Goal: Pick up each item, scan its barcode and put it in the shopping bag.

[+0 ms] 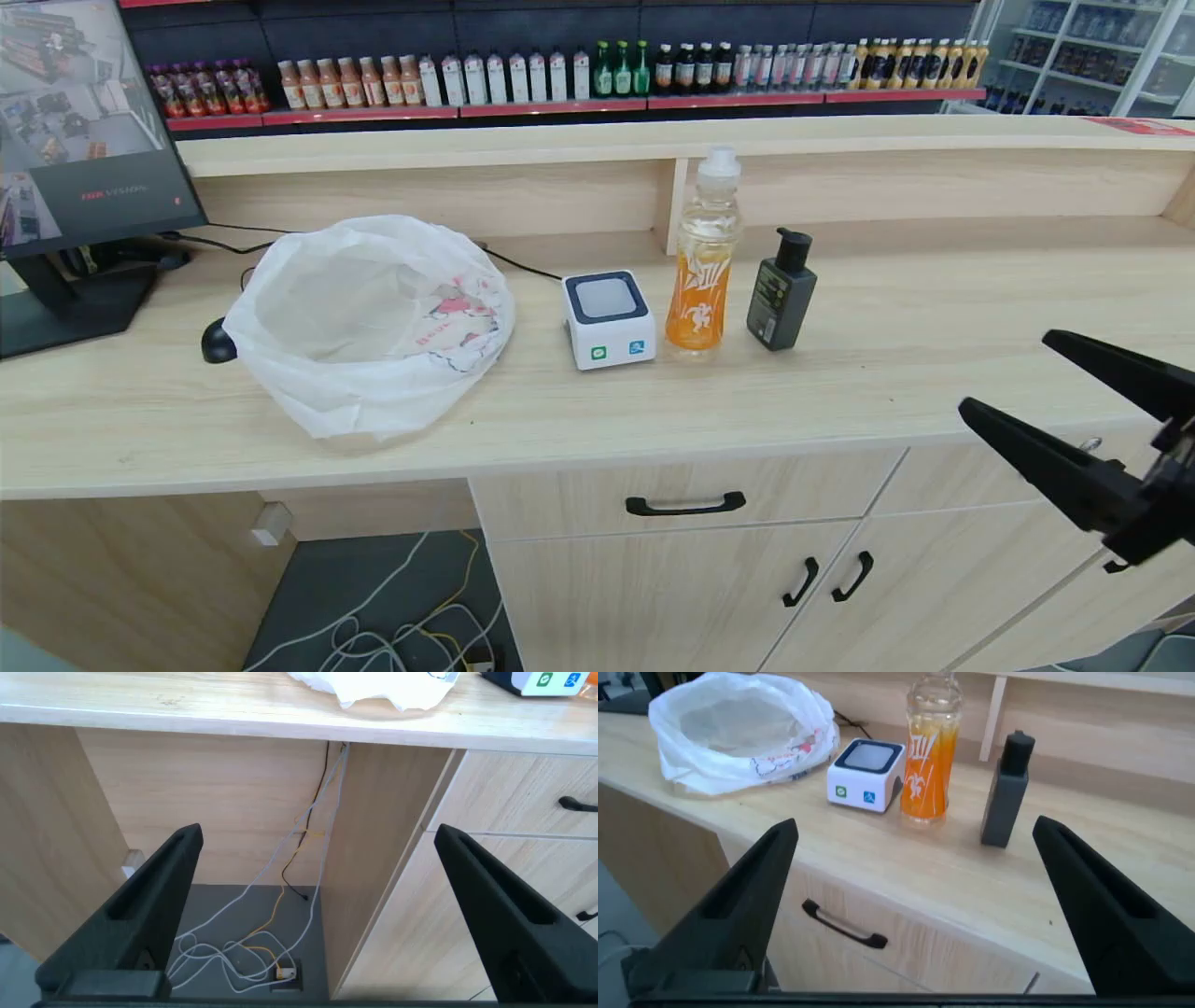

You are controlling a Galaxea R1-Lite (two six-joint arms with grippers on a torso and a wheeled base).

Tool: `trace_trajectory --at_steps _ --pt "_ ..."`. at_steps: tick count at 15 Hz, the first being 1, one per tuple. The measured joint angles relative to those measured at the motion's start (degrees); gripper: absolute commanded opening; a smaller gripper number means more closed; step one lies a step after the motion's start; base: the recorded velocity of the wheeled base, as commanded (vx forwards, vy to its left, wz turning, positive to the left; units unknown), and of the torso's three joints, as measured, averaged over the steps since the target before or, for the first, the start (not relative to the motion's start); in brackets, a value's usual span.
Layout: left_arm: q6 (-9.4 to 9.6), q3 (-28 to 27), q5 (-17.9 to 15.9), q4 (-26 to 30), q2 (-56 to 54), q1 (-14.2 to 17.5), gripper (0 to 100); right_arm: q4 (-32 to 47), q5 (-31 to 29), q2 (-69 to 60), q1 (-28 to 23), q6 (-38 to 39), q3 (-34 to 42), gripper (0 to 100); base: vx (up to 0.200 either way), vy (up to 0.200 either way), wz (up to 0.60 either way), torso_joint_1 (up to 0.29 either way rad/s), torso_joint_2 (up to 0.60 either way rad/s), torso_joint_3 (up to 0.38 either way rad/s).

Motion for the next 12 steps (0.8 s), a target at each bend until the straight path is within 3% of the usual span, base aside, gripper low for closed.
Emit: trace_trajectory --at_steps 3,5,12 --pt "-0.02 0.0 0.0 0.0 0.0 0.0 100 -12.0 -1.8 10.6 1.0 -0.3 -2.5 100 0.000 0.000 0.00 0.000 0.00 0.000" --pt "0.00 0.0 0.0 0.0 0.0 0.0 100 -13.6 -5.3 15.1 1.4 0.2 -4.4 100 0.000 0.000 0.00 0.000 0.00 0.000" --pt "0.00 0.0 0.0 0.0 0.0 0.0 100 -19.9 -6.5 28.1 4.2 1.4 -13.4 100 0.000 0.000 0.00 0.000 0.00 0.000"
